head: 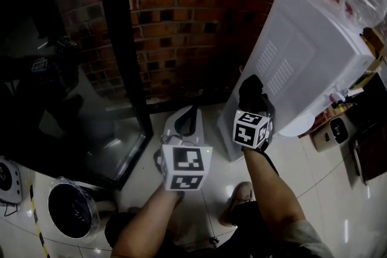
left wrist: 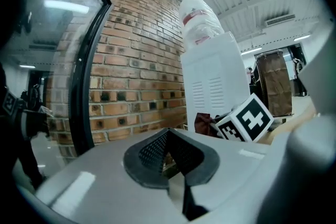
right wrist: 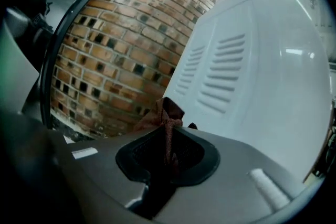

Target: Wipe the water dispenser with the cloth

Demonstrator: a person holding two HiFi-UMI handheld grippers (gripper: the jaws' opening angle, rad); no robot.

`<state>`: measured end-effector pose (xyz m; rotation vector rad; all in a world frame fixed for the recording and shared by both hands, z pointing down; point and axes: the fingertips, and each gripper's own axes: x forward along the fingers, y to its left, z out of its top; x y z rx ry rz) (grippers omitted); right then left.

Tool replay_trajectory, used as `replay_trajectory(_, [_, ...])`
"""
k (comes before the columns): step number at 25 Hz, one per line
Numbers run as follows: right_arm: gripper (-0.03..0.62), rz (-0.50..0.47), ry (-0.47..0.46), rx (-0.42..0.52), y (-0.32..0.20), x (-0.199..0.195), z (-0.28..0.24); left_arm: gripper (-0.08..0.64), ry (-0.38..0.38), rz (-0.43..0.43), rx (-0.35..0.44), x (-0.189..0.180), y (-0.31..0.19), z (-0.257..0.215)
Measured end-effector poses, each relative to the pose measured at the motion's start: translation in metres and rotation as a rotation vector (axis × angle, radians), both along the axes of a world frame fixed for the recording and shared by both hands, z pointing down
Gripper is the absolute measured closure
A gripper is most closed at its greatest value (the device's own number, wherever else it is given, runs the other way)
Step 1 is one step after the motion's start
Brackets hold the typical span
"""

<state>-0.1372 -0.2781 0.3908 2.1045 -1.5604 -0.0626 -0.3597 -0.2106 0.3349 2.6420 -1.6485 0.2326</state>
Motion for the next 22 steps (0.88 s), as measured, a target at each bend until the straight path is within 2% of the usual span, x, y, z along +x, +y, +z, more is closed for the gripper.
replay_trajectory(6, [0.532, 0.045, -0.047, -0.145, 0.003, 0.008, 0.082, 0.56, -0.058, -0.003, -0.039, -0.014, -0.002, 0.027])
replay_trajectory(10, [0.532, 0.073, -0.065, -0.204, 0.0, 0.011, 0.117, 0.56, -0.106, -0.001, -0.079, -0.022, -0.005, 0.055])
replay_trajectory(16, [0.532, 0.082, -0.057, -0.313, -0.003, 0.012, 0.168, 0.56, -0.107, 0.005, -0.139, -0.027, -0.011, 0.082])
replay_trajectory(22, [0.532, 0.057, -0.032, -0.438, 0.005, 0.012, 0.213, 0.56, -0.116, 0.022, -0.142, -0.024, -0.012, 0.086])
